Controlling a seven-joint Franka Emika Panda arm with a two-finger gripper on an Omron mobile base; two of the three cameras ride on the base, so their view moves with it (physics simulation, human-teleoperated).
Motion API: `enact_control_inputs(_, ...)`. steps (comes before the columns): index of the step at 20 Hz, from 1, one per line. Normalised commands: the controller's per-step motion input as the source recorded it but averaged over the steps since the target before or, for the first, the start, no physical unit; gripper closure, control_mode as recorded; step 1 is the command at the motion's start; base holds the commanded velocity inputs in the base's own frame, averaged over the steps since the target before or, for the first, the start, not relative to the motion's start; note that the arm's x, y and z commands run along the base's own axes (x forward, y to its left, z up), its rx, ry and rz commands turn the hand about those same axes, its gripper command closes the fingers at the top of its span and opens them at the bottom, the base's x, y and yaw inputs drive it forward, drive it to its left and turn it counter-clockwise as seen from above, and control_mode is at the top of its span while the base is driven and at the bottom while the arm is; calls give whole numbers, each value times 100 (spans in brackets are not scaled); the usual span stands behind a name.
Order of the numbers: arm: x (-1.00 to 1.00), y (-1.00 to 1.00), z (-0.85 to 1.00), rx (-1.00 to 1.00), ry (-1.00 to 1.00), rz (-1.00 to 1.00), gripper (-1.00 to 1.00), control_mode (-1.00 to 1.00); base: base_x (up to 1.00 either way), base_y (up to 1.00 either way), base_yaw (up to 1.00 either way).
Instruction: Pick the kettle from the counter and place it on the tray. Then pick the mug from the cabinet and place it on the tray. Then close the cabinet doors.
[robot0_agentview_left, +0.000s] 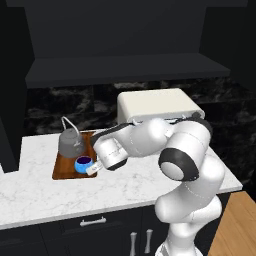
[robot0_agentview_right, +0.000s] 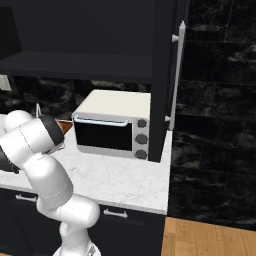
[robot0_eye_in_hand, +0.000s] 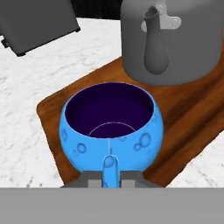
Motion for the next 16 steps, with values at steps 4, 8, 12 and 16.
enact_control_inputs(4, 2, 9, -5, -1, -5, -3, 100, -100, 0, 0, 0)
enact_control_inputs(8, 0, 4, 0, 0, -1, -9, -100, -100, 0, 0, 0)
enact_control_inputs(12, 0, 0, 1, 0, 0, -19, -100, -100, 0, 0, 0)
enact_control_inputs(16, 0, 0, 24, 0, 0, -18, -100, -100, 0, 0, 0)
